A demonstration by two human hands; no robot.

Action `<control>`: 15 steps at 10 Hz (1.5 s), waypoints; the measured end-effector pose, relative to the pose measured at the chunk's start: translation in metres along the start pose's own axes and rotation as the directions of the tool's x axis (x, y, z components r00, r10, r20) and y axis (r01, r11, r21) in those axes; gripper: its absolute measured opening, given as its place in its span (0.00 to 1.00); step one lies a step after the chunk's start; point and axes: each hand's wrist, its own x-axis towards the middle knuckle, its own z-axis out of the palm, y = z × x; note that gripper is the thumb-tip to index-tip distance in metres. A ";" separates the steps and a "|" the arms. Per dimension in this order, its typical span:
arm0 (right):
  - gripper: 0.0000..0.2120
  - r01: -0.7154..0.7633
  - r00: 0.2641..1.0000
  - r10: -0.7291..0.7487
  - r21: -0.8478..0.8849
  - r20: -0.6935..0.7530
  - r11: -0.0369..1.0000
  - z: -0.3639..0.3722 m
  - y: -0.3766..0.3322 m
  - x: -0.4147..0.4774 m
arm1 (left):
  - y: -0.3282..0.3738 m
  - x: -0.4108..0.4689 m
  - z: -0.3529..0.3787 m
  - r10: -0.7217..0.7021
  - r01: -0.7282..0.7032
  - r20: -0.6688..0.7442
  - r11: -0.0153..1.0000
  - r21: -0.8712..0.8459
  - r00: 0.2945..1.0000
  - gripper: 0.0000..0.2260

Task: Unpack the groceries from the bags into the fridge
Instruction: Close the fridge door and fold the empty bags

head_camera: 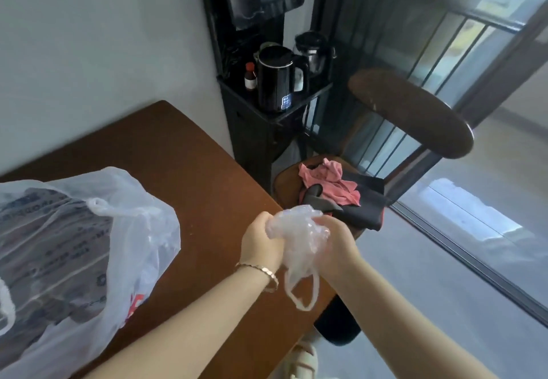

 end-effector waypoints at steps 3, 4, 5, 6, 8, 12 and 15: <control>0.07 0.017 0.836 -0.389 -0.690 -0.387 0.724 -0.070 -0.001 -0.022 | 0.032 0.011 0.100 -0.372 0.437 0.229 0.751 -0.495 0.900 0.13; 0.09 0.013 0.720 -0.502 -0.714 -0.479 0.700 -0.095 -0.008 -0.021 | 0.035 -0.009 0.124 -0.253 0.425 0.421 0.818 -0.387 0.871 0.16; 0.09 -0.076 0.667 -0.513 -0.734 -0.540 0.674 -0.139 -0.013 -0.018 | 0.024 -0.008 0.148 -0.195 0.169 0.512 0.981 0.097 0.837 0.20; 0.07 -0.242 0.616 -0.480 -0.730 -0.624 0.639 -0.191 -0.006 -0.016 | 0.013 0.008 0.160 -0.171 -0.046 0.470 0.909 0.415 0.866 0.14; 0.05 -0.648 0.621 -0.136 -0.604 -0.772 0.464 -0.290 0.048 0.001 | 0.010 0.038 0.164 -0.046 -0.103 0.305 0.885 0.454 0.951 0.10; 0.15 -0.775 0.626 0.152 -0.589 -0.765 0.228 -0.330 0.083 0.029 | -0.022 0.062 0.160 -0.071 -0.054 0.238 0.875 0.480 0.969 0.08; 0.13 -0.743 0.669 0.138 -0.648 -0.730 0.170 -0.297 0.048 0.030 | -0.020 0.057 0.150 -0.095 -0.034 0.265 0.896 0.442 0.960 0.08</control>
